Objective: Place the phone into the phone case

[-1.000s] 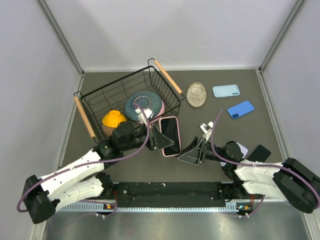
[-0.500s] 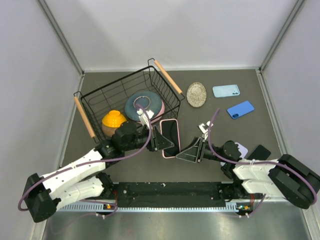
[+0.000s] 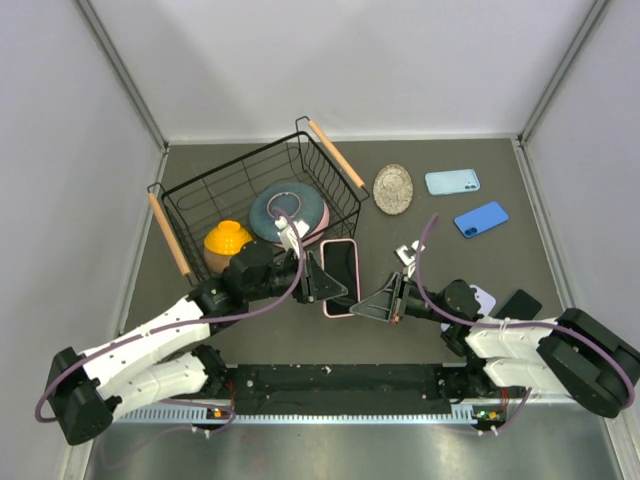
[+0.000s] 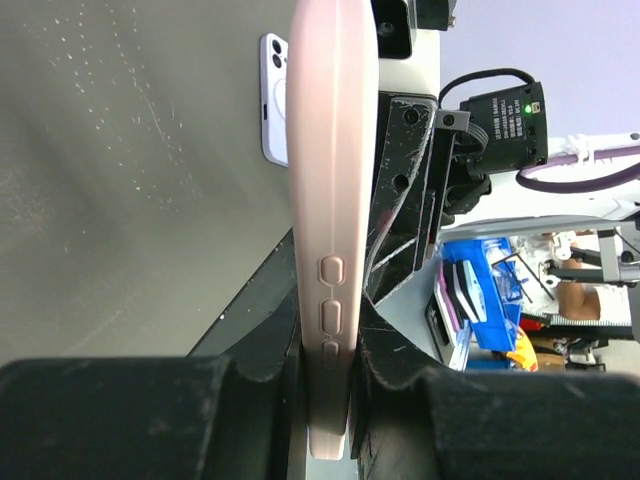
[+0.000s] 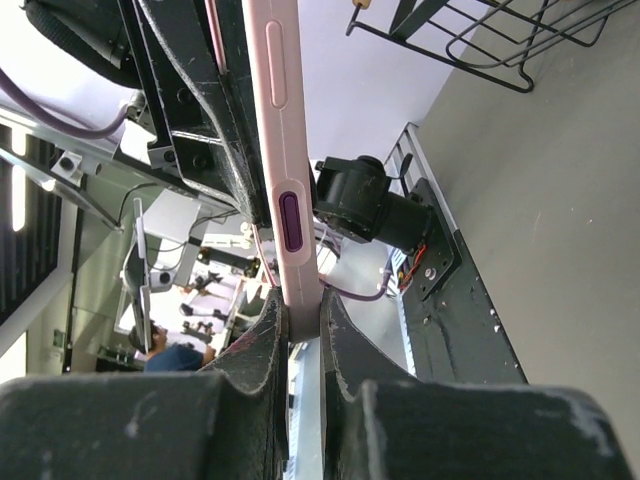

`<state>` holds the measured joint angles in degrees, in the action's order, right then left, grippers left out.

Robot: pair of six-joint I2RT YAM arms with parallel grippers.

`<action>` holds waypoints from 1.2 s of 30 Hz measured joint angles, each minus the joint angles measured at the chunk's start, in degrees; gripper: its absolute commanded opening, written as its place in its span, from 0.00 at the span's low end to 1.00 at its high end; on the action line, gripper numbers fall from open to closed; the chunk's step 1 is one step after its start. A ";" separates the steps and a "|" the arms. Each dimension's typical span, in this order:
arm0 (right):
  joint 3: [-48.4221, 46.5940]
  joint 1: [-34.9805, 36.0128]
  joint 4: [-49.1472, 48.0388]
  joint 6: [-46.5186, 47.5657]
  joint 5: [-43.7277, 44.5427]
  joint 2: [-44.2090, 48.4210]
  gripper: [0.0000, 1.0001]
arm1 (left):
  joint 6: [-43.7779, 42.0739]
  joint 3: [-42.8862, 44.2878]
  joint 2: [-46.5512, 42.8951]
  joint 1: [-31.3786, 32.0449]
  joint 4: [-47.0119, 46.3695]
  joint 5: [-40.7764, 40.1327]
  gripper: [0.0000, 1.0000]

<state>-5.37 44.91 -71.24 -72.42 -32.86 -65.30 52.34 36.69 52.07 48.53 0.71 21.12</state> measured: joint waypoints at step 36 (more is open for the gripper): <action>-0.76 0.00 52.94 14.47 10.36 35.10 0.00 | -9.07 0.39 -8.26 -0.04 12.31 -12.57 0.99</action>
<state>-6.13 44.91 -18.31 -57.95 -22.50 -30.20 43.27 37.08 43.81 48.49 13.02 8.56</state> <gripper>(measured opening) 0.057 0.987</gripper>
